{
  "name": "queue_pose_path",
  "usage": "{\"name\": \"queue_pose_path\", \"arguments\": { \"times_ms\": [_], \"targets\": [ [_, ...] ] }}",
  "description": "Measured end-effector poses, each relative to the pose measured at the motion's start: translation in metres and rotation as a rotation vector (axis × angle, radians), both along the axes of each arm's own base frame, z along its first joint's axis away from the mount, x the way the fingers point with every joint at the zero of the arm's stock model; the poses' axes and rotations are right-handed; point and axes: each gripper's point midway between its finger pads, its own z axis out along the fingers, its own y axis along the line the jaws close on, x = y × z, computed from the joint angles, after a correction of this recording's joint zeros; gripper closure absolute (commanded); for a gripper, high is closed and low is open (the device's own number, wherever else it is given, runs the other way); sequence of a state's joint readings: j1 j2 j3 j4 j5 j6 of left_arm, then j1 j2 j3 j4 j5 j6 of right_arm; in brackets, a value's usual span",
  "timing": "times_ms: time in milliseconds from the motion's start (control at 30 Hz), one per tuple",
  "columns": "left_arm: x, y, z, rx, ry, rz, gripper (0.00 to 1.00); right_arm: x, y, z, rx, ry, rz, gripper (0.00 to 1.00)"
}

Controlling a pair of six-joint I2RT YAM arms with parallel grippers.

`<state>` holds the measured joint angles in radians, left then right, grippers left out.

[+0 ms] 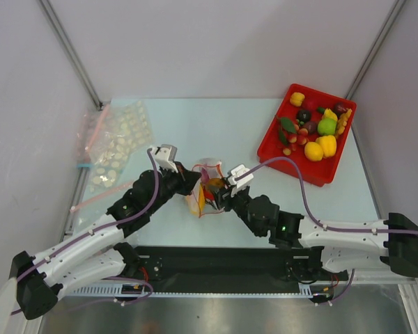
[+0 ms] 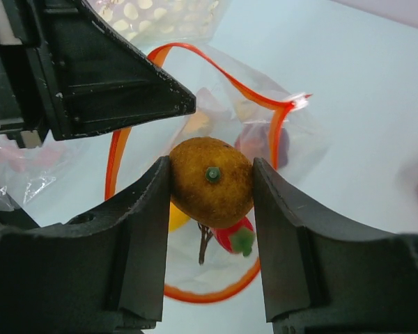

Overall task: Place the food in the zip-top bag and seal the zipper
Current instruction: Place the fake vegetable in the zipper food storage bag, then zip the zipper food storage bag at the center of the board.

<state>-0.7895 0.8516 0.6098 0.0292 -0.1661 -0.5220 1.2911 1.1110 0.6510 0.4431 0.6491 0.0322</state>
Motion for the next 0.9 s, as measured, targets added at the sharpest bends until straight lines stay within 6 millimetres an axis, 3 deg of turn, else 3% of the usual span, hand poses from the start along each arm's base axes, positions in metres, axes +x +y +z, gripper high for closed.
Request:
{"name": "queue_pose_path", "arguments": {
  "times_ms": [33, 67, 100, 167, 267, 333, 433, 567, 667, 900],
  "targets": [
    [-0.001, -0.002, 0.002, -0.007, -0.003, -0.015, 1.0, 0.002, 0.002, -0.002, -0.004, -0.003, 0.0, 0.61],
    [-0.003, -0.005, 0.004, -0.015, -0.006, -0.03, 1.0, 0.003, 0.004, -0.005, -0.009, -0.003, 0.001, 0.35],
    [-0.004, -0.007, 0.005, -0.022, -0.009, -0.046, 1.0, 0.005, 0.007, -0.008, -0.013, -0.002, 0.002, 0.26],
    [-0.007, -0.011, 0.008, -0.035, -0.014, -0.073, 1.0, 0.009, 0.013, -0.026, -0.063, 0.011, -0.002, 0.2],
    [-0.008, -0.011, 0.01, -0.039, -0.015, -0.077, 1.0, 0.011, 0.016, -0.043, -0.12, 0.028, -0.012, 0.19],
    [-0.007, -0.008, 0.008, -0.034, -0.01, -0.055, 1.0, 0.009, 0.014, -0.043, -0.128, 0.028, -0.012, 0.19],
    [-0.003, -0.001, 0.002, -0.015, 0.006, -0.008, 1.0, 0.007, 0.008, -0.028, -0.089, 0.016, -0.015, 0.19],
    [0.001, 0.006, -0.003, 0.002, 0.019, 0.036, 1.0, 0.007, -0.012, -0.001, 0.01, -0.006, -0.027, 0.21],
    [0.003, 0.009, -0.004, 0.009, 0.02, 0.056, 1.0, 0.014, -0.028, 0.009, 0.08, 0.001, -0.056, 0.26],
    [0.005, 0.018, -0.003, 0.017, 0.014, 0.099, 1.0, 0.042, -0.047, -0.013, 0.143, 0.118, -0.095, 0.35]
  ]
}}
